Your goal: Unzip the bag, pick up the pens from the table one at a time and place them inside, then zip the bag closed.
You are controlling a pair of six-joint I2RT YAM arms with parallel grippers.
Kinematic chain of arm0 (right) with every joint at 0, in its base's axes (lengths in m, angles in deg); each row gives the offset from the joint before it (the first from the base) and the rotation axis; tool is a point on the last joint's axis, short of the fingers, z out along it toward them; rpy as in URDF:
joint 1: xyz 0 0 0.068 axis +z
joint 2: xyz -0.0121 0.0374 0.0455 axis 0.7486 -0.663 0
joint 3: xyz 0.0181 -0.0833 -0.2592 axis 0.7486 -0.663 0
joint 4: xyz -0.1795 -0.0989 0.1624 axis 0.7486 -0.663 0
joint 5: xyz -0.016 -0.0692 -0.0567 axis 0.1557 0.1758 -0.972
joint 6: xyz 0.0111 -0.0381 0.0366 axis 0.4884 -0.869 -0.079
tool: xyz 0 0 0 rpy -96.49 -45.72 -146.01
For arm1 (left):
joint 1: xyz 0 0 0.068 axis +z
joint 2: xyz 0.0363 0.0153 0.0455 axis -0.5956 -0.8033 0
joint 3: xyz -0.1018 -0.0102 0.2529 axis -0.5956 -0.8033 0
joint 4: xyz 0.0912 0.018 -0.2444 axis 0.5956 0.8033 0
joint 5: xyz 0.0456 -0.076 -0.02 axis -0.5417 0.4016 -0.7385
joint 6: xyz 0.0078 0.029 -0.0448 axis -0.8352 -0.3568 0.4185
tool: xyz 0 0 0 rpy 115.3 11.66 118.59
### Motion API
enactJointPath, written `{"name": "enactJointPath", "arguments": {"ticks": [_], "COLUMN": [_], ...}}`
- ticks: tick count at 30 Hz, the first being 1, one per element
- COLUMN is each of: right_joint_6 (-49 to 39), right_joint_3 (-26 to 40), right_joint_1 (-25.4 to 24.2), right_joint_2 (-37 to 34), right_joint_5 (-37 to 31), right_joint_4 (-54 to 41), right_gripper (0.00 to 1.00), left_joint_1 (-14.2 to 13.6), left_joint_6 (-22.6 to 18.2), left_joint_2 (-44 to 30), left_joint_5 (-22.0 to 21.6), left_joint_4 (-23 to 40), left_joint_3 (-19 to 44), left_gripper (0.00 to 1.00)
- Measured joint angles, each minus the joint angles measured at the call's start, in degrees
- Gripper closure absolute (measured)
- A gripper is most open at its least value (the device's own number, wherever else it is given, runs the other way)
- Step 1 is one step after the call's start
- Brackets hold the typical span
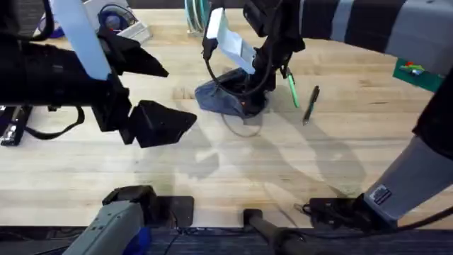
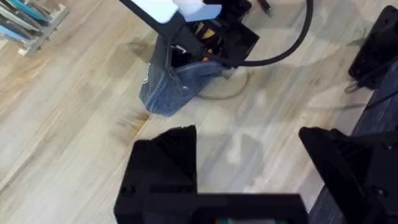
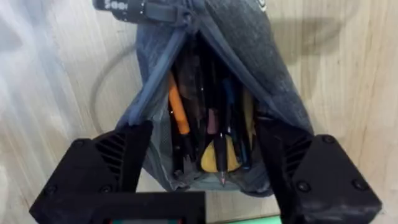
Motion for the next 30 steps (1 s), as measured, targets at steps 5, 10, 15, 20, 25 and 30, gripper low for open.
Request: {"name": "enactJointPath", "arguments": {"ticks": [5, 10, 15, 20, 25, 30], "right_joint_6": [0.02, 0.01, 0.04, 0.26, 0.32, 1.65], "right_joint_3": [0.0, 0.0, 0.0, 0.0, 0.0, 0.0], "right_joint_1": [0.0, 0.0, 0.0, 0.0, 0.02, 0.02], "right_joint_2": [0.0, -0.01, 0.0, 0.26, 1.59, 4.37], "right_joint_5": [-0.02, -0.02, -0.04, -0.22, -0.44, -0.69], "right_joint_4": [0.01, 0.01, -0.03, -0.34, -2.19, -5.5], "right_gripper": [0.005, 0.005, 0.005, 0.005, 0.007, 0.005], "left_joint_1": [-0.01, 0.0, -0.01, 0.0, -0.01, -0.01], "left_joint_6": [0.0, 0.0, 0.0, 0.01, 0.0, 0.0], "left_joint_2": [0.0, 0.0, 0.0, 0.0, 0.0, 0.0], "left_joint_5": [0.0, 0.0, 0.0, 0.01, 0.0, 0.02], "left_joint_4": [0.0, 0.0, 0.0, 0.0, 0.0, 0.0], "left_joint_3": [0.0, 0.0, 0.0, 0.0, 0.0, 0.0], "left_gripper": [0.006, 0.005, 0.005, 0.006, 0.005, 0.005]}}
